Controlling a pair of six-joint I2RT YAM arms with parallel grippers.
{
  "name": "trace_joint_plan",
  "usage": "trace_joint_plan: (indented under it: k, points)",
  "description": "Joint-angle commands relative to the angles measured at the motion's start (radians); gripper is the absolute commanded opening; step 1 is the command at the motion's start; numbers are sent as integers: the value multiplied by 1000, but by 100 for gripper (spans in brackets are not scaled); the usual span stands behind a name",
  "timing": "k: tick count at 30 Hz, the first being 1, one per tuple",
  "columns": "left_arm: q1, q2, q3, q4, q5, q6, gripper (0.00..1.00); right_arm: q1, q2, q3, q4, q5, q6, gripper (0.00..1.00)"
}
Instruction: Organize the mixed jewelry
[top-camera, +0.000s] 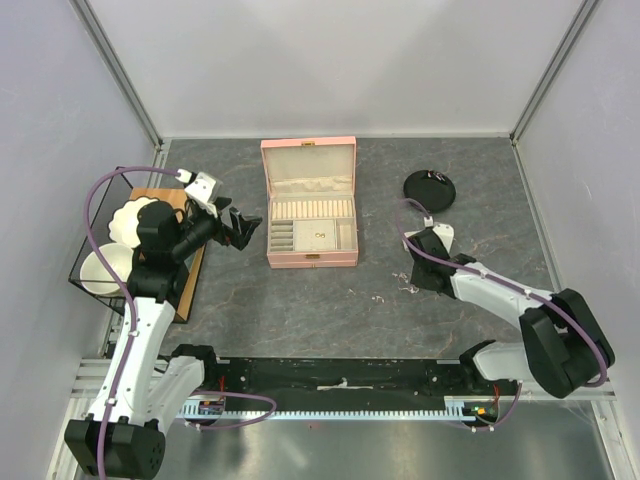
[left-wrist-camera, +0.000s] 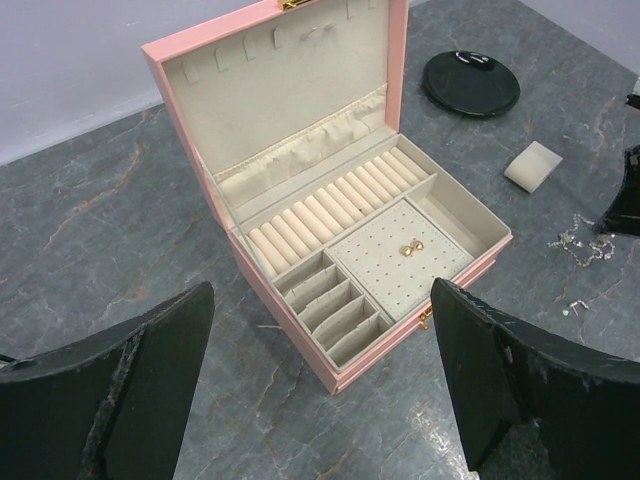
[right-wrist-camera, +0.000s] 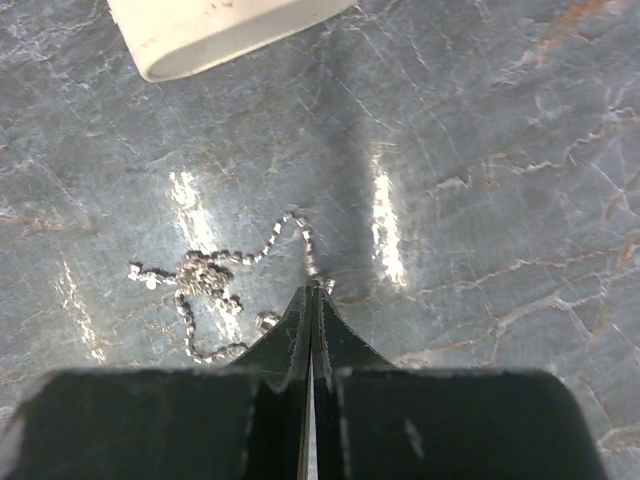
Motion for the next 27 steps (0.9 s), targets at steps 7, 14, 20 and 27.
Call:
trace_joint_plan:
  k: [7,14,20,27]
  points:
    - [-2,-7,-7,14,73,52,96,-5,-123,67,-138,34,-1,0]
    - [-2,-9,-8,16,128,55,96,-3,-77,116,-152,40,-38,8]
    - [-2,-9,-11,11,127,65,96,-5,12,122,-111,57,-58,27]
    - [-2,-7,-13,10,125,75,96,-5,57,134,-88,68,-75,33]
